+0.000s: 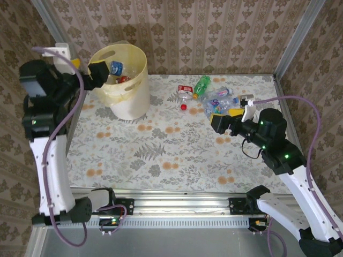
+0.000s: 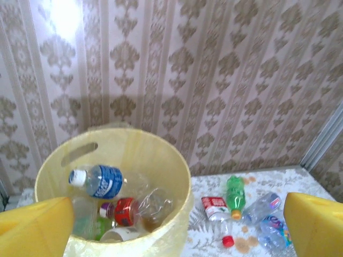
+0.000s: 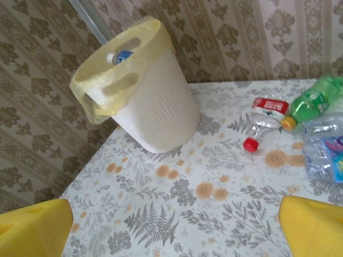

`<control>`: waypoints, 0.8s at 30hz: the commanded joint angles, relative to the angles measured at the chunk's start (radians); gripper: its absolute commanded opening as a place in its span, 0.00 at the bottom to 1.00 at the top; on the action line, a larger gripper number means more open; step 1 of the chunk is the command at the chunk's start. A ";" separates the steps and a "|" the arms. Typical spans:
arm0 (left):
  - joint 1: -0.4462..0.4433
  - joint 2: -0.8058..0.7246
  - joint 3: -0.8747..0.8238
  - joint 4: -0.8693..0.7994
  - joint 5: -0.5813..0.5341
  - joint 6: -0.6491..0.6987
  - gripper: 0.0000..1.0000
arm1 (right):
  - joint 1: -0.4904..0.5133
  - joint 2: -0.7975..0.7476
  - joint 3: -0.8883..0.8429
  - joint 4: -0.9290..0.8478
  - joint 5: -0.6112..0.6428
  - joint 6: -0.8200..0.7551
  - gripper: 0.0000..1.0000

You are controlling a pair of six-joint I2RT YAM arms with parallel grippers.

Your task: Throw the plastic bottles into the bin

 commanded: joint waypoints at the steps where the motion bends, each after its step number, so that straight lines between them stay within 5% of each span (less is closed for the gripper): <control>1: 0.003 -0.026 -0.011 0.005 0.034 -0.025 1.00 | -0.011 0.029 -0.001 -0.045 0.040 0.006 1.00; 11: 0.003 -0.176 -0.131 0.153 0.134 -0.065 1.00 | -0.122 0.165 0.030 -0.132 0.024 0.094 1.00; 24: 0.001 -0.273 -0.185 0.141 0.180 -0.054 1.00 | -0.275 0.354 0.006 -0.143 -0.013 0.210 1.00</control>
